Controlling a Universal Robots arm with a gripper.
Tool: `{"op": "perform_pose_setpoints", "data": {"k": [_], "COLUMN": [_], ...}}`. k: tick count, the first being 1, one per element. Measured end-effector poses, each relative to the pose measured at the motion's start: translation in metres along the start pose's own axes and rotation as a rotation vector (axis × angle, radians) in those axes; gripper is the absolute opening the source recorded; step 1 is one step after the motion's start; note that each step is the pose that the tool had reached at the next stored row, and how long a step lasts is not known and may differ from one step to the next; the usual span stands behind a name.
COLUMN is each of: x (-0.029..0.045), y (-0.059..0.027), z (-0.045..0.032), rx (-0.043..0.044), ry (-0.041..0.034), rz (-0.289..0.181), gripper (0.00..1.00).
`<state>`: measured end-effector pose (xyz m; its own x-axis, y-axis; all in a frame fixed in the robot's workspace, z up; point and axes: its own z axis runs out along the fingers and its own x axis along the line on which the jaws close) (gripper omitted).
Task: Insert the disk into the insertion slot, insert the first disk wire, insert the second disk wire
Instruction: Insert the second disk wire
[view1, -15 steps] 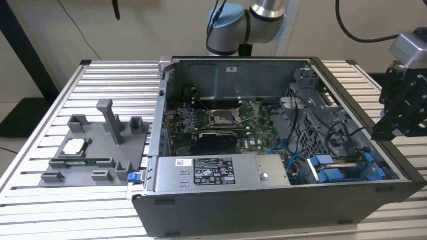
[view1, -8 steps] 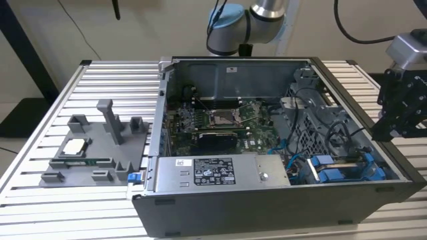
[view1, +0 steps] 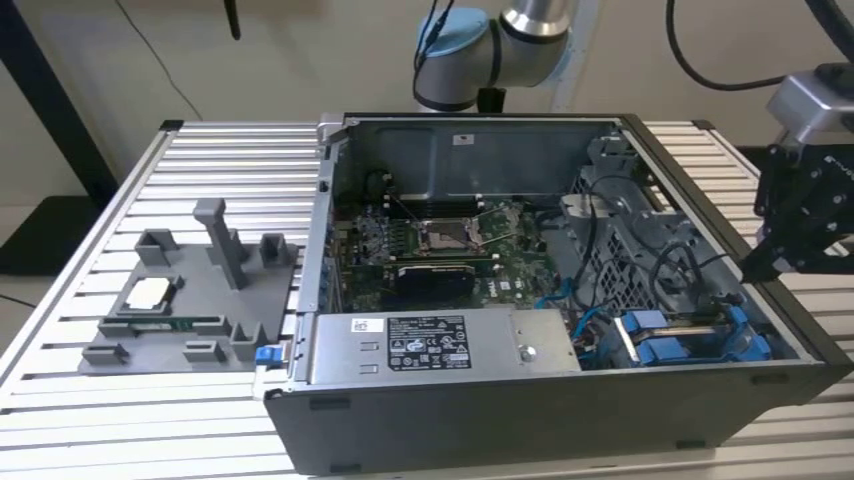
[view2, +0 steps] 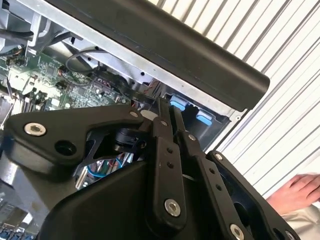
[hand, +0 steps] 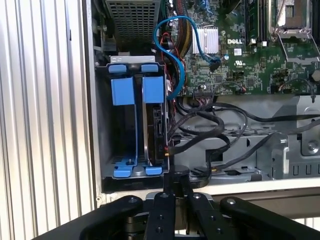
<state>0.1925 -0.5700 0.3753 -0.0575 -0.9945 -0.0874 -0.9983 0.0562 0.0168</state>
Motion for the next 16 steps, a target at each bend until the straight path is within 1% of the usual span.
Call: {"op": "perform_pose_setpoints", "data": {"k": [2,3,5,8,10,13,16], "x": [0.0003,0.0004,0.0003,0.0001,0.0001,0.0,0.0001], "y": [0.0004,0.0009,0.0024,0.0071,0.0115,0.0181,0.0256], "z": [0.0001,0.0,-0.0016,-0.0065,-0.0102,-0.015,-0.0189], "rx": [0.0002,0.0002,-0.0003,-0.001,-0.0014,-0.0018,-0.0021], "ry": [-0.0004,-0.0021,-0.012,-0.0272,-0.0379,-0.052,-0.0648], "rz": [0.002,0.003,0.004,0.006,0.009,0.013,0.017], "gripper": [0.16,0.16,0.16,0.16,0.16,0.16,0.16]}}
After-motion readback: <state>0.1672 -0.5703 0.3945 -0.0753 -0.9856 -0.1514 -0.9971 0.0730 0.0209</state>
